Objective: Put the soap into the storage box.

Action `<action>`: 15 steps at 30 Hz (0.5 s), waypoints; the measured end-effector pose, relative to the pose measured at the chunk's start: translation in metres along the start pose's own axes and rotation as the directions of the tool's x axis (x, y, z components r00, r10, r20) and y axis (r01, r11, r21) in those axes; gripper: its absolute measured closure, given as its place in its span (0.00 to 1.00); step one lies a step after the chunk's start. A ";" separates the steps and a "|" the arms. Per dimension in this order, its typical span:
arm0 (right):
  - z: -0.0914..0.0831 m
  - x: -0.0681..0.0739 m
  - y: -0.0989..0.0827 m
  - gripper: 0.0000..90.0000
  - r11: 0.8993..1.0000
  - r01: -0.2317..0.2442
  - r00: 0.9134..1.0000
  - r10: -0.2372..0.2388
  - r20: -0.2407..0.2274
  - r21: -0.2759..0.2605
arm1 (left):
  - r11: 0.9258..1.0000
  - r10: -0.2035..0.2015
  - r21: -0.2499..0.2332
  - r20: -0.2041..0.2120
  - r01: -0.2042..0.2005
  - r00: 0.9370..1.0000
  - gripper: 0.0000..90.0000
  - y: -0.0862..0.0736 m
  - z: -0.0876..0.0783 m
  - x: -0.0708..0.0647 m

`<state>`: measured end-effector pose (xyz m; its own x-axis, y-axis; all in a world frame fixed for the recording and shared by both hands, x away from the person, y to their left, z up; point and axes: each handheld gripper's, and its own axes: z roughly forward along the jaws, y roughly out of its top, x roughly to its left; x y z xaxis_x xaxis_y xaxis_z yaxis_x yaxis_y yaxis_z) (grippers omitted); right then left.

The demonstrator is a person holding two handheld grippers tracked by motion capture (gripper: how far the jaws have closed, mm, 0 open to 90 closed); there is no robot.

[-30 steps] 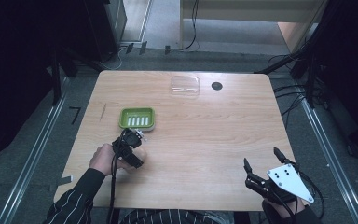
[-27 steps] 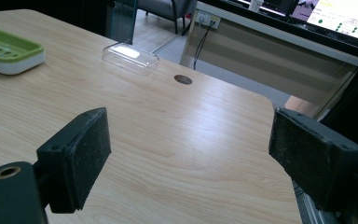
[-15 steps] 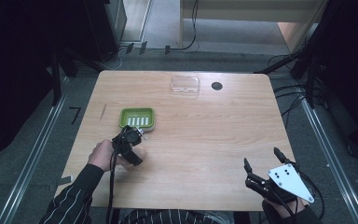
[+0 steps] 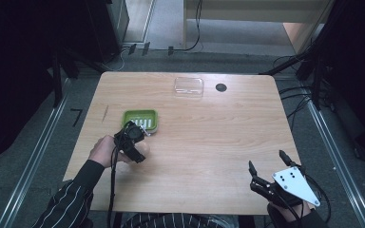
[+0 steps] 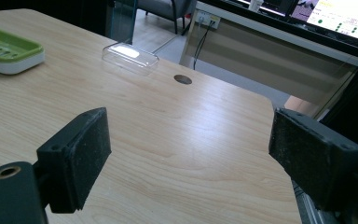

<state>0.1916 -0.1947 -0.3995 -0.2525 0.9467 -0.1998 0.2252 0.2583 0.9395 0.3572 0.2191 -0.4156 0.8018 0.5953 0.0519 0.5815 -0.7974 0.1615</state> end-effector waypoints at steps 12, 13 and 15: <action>0.000 0.000 0.000 0.15 1.000 0.001 1.000 -0.001 -0.001 -0.002 | 0.999 0.034 -0.015 -0.006 -0.034 0.999 0.37 0.006 -0.010 0.009; 0.000 0.000 0.000 0.15 1.000 0.003 1.000 -0.003 0.000 -0.002 | 0.999 0.039 -0.014 -0.004 -0.039 0.999 0.37 0.006 -0.011 0.010; 0.000 0.000 0.000 0.15 1.000 0.003 1.000 -0.003 0.000 -0.002 | 0.999 0.049 -0.021 -0.007 -0.049 0.999 0.37 0.007 -0.014 0.012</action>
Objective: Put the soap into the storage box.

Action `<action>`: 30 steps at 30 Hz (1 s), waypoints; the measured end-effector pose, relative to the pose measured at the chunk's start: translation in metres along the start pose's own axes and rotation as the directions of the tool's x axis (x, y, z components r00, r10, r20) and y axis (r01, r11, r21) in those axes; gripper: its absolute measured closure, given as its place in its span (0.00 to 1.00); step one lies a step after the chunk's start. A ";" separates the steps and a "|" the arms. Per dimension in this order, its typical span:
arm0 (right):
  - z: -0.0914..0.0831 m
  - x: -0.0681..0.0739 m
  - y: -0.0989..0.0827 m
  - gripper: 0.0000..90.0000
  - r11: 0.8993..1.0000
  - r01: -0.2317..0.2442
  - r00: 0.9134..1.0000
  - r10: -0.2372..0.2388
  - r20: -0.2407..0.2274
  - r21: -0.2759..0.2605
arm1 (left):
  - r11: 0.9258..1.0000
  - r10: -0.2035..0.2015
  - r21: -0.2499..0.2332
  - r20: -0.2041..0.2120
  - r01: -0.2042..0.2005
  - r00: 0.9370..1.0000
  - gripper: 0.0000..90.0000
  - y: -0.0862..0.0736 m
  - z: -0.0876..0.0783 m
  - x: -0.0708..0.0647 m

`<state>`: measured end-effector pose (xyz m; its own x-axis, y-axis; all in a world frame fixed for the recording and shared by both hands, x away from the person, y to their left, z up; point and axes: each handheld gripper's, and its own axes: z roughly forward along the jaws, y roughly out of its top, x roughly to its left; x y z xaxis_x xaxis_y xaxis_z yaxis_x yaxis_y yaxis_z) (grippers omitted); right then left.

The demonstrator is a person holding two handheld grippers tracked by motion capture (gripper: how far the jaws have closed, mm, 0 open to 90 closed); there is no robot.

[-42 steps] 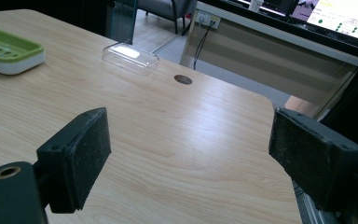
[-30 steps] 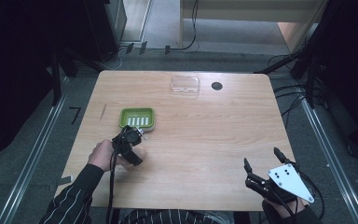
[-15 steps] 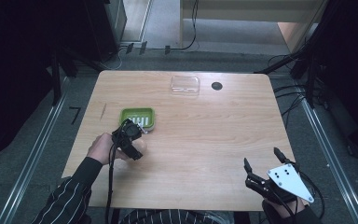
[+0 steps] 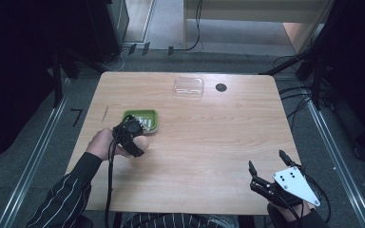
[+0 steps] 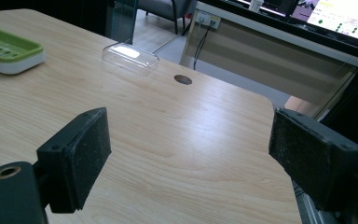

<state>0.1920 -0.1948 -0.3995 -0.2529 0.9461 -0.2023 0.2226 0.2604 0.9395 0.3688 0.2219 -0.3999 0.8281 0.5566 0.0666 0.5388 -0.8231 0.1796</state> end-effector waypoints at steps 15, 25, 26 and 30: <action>0.001 0.000 0.000 0.15 1.000 0.006 1.000 -0.006 -0.003 0.000 | 0.998 0.055 -0.017 -0.013 -0.055 0.998 0.37 0.005 -0.013 0.012; 0.001 0.000 0.000 0.15 1.000 0.009 1.000 -0.009 -0.005 -0.004 | 0.995 0.093 -0.031 -0.005 -0.093 0.996 0.37 0.010 -0.022 0.022; 0.001 0.000 0.000 0.15 1.000 0.009 1.000 -0.009 -0.005 -0.004 | 0.995 0.099 -0.030 -0.008 -0.099 0.995 0.37 0.011 -0.023 0.022; 0.001 0.000 0.000 0.15 1.000 0.009 1.000 -0.009 -0.006 -0.001 | 0.994 0.108 -0.033 -0.001 -0.108 0.994 0.37 0.013 -0.025 0.027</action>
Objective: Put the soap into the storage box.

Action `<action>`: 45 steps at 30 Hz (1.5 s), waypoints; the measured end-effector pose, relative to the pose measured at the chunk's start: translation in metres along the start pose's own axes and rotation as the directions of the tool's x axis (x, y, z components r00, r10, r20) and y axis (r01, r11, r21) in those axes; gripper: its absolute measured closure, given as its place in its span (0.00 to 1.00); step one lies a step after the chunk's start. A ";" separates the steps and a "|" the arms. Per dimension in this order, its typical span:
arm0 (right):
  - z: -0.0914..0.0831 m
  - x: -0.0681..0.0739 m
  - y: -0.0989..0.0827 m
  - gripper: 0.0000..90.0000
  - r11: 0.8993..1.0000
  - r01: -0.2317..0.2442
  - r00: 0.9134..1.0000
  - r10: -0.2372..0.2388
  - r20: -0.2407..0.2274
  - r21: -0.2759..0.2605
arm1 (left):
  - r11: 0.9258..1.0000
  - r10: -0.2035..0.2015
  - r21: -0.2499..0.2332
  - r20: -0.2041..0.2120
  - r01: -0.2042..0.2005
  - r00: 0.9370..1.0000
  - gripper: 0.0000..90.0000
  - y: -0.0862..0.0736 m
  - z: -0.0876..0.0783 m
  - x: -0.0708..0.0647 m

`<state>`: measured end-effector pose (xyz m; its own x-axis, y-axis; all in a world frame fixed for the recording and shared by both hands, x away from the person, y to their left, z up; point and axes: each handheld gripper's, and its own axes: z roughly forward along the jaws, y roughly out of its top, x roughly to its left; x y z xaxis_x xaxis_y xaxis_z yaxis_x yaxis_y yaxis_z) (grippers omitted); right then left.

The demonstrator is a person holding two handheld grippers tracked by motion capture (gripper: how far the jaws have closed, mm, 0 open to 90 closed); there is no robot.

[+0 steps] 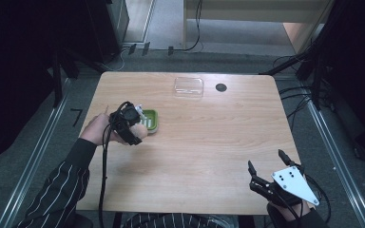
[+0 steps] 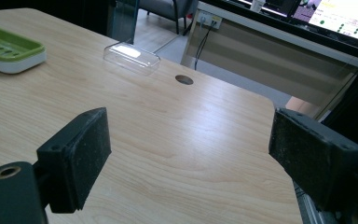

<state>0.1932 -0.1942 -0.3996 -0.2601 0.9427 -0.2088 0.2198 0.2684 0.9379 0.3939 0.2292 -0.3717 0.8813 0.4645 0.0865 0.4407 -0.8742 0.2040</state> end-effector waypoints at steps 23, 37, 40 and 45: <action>0.001 0.001 0.000 0.15 1.000 0.002 1.000 -0.002 -0.002 0.005 | 0.998 0.055 0.013 -0.010 -0.055 0.998 0.37 0.009 0.001 0.019; 0.003 0.001 0.000 0.15 1.000 0.001 1.000 -0.001 -0.007 0.004 | 0.997 0.064 0.033 -0.017 -0.063 0.998 0.37 0.016 0.007 0.025; 0.004 0.000 0.000 0.15 1.000 0.003 1.000 -0.003 -0.008 0.001 | 0.997 0.072 0.031 -0.025 -0.072 0.997 0.37 0.020 0.005 0.026; 0.004 -0.001 -0.001 0.15 1.000 -0.001 1.000 0.001 -0.008 0.003 | 0.994 0.099 0.047 -0.027 -0.097 0.995 0.37 0.027 0.006 0.027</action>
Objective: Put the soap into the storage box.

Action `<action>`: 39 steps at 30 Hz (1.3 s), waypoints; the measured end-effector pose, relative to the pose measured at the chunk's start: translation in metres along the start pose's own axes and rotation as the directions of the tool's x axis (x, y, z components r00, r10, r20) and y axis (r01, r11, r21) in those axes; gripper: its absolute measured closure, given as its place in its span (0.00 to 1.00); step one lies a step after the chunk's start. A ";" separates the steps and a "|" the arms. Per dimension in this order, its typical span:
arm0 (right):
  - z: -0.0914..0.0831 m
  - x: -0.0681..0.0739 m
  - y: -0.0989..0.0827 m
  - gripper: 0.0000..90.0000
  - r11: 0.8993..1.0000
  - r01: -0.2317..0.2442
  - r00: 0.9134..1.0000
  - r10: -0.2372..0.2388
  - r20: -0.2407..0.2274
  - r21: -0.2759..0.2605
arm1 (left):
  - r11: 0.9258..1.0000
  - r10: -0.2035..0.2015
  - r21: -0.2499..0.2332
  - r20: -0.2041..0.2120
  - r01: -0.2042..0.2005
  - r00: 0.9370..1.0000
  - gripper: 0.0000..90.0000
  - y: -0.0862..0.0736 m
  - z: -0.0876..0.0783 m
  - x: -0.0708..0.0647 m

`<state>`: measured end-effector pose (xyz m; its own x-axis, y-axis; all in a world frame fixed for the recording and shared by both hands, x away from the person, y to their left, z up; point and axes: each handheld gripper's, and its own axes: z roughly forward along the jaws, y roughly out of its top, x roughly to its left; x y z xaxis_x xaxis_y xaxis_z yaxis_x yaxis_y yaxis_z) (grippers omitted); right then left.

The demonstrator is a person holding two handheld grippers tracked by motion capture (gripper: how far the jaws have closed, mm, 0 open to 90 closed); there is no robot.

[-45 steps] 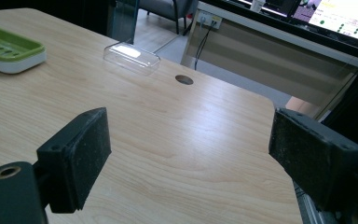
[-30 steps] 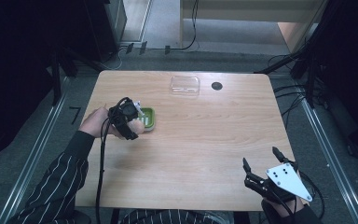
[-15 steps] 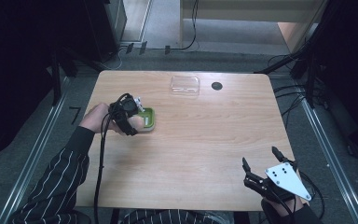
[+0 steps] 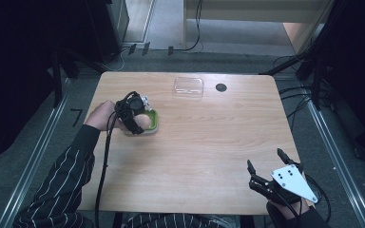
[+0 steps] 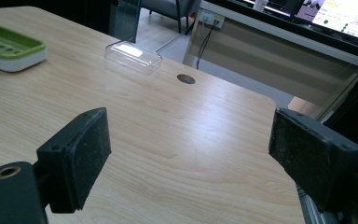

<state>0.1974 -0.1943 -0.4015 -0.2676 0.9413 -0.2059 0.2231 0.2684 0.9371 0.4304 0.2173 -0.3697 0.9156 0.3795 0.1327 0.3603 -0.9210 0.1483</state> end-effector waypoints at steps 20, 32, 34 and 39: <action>0.002 0.004 0.003 0.15 1.000 0.011 1.000 -0.011 -0.012 -0.003 | 0.999 0.035 -0.028 -0.012 -0.035 0.999 0.37 0.004 0.004 0.015; 0.001 0.003 0.002 0.15 1.000 0.003 1.000 -0.003 -0.004 -0.001 | 0.998 0.069 -0.009 -0.008 -0.069 0.998 0.37 0.004 0.014 0.026; 0.001 0.003 0.002 0.15 1.000 0.006 1.000 -0.006 0.001 0.001 | 0.997 0.080 -0.009 -0.008 -0.080 0.997 0.37 0.005 0.016 0.027; 0.000 0.002 0.002 0.15 1.000 0.008 1.000 -0.008 0.007 0.007 | 0.995 0.101 -0.002 -0.005 -0.101 0.995 0.37 0.005 0.021 0.030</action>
<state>0.1973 -0.1916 -0.3999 -0.2626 0.9405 -0.2156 0.2274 0.2774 0.9334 0.4635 0.2218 -0.3854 0.9463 0.2854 0.1519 0.2659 -0.9543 0.1364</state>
